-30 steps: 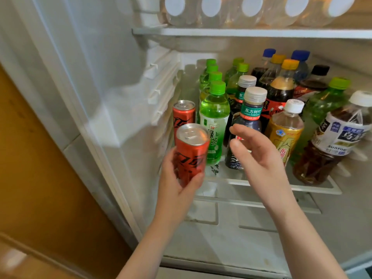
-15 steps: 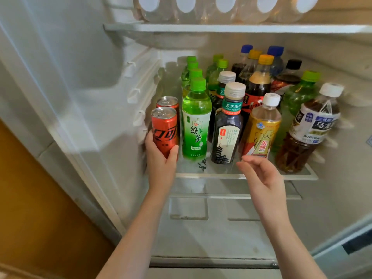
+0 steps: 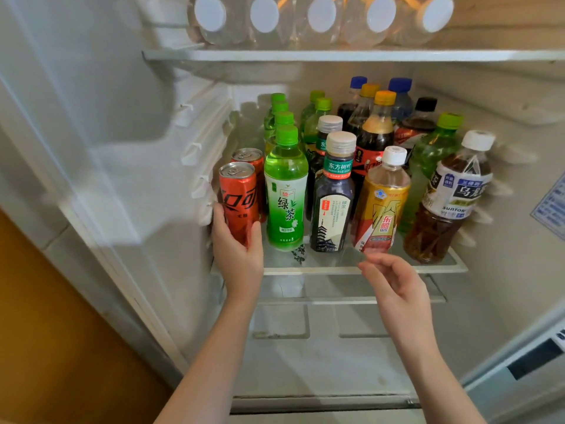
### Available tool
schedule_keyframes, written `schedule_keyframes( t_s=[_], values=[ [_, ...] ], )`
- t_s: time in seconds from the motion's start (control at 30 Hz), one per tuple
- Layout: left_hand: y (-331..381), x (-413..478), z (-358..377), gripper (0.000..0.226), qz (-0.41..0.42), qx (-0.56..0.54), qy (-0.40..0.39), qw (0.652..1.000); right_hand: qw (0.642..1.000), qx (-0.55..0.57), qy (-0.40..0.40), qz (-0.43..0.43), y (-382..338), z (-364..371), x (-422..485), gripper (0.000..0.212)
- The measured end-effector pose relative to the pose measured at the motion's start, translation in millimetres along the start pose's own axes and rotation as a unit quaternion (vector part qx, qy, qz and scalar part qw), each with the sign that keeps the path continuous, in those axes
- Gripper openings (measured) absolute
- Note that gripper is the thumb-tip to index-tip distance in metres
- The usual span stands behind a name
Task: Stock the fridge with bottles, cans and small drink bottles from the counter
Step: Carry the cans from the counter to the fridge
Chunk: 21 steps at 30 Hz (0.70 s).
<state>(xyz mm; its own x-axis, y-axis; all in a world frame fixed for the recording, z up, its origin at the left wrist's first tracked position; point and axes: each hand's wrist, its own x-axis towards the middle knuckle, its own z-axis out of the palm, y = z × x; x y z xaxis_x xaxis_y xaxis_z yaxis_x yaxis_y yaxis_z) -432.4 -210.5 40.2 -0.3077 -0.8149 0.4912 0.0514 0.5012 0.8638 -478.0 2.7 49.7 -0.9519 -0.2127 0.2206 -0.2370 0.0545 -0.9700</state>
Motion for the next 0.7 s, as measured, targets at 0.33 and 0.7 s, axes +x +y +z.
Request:
schedule_keyframes(
  t_s=[0.33,0.7],
  values=[
    [-10,-53,-30,0.035,0.066,0.051,-0.065,0.994,0.999,-0.035,0.013,0.007,7,-13,-19,0.011],
    [-65,-187,-53,0.013,0.005,0.037,-0.406,0.913,0.951,-0.267,0.065,0.145,88,-92,-151,0.013]
  ],
)
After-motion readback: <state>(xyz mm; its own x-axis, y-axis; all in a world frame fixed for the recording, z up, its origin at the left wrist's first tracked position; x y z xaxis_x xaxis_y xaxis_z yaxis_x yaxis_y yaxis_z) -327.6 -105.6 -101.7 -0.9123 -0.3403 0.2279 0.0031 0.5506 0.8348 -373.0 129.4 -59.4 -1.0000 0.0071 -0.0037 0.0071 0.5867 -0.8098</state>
